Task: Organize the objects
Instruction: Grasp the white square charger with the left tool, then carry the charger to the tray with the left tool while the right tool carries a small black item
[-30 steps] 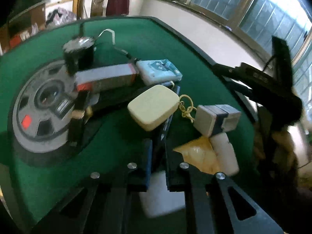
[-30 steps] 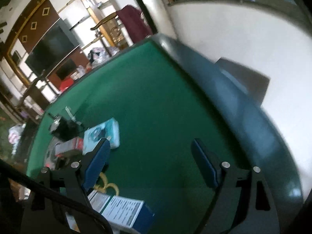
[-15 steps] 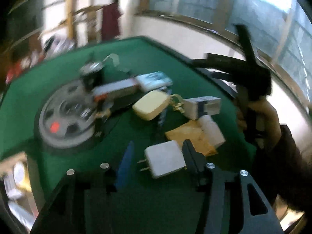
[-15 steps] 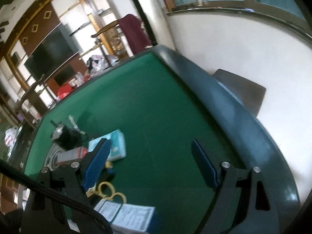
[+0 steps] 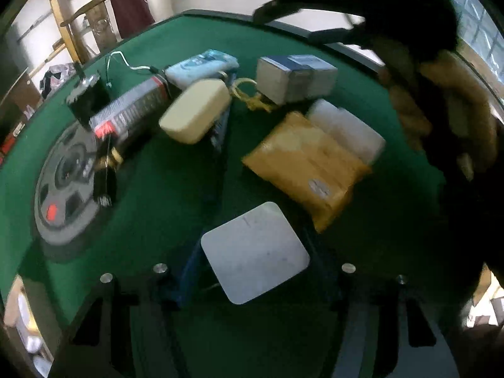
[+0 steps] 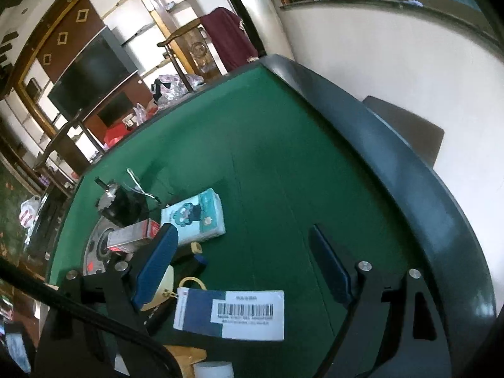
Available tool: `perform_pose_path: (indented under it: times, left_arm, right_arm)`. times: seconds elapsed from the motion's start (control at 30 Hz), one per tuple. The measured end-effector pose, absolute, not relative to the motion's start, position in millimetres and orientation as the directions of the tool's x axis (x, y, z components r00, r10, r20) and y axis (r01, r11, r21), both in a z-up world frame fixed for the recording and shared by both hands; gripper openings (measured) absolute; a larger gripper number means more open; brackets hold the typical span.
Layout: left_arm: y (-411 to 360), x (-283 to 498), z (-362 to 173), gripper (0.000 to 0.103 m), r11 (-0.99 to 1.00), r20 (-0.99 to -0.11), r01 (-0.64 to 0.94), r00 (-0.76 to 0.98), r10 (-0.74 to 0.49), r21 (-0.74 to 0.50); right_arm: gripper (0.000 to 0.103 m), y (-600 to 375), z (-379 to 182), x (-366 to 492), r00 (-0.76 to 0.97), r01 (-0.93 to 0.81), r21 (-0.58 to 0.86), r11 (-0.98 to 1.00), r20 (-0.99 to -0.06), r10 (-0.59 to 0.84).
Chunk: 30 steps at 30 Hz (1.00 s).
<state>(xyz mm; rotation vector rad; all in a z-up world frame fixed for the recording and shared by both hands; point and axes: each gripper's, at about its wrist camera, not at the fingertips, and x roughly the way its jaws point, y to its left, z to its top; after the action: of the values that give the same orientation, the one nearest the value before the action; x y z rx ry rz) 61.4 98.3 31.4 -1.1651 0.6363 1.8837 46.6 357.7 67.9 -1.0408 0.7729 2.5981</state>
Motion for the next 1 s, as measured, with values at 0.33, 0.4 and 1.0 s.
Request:
perform_pose_path:
  times: [0.33,0.4,1.0]
  left_arm:
    - [79,88,30,0.056,-0.664,-0.822,-0.747,-0.381,0.424,0.003]
    - [76,88,28,0.051,-0.695,-0.814,-0.719,-0.402,0.420,-0.004]
    - [-55,95,73,0.051,-0.860,-0.719,-0.456,-0.516,0.465,-0.229]
  right_arm:
    - [0.085,356,60,50,-0.713,-0.422,0.359,-0.833,-0.699,0.060]
    - [0.085,354,61,54,-0.718,-0.427,0.339,-0.838,-0.690,0.087]
    - [0.085,268,99,73,-0.710,-0.257,0.360,-0.897,-0.700,-0.077]
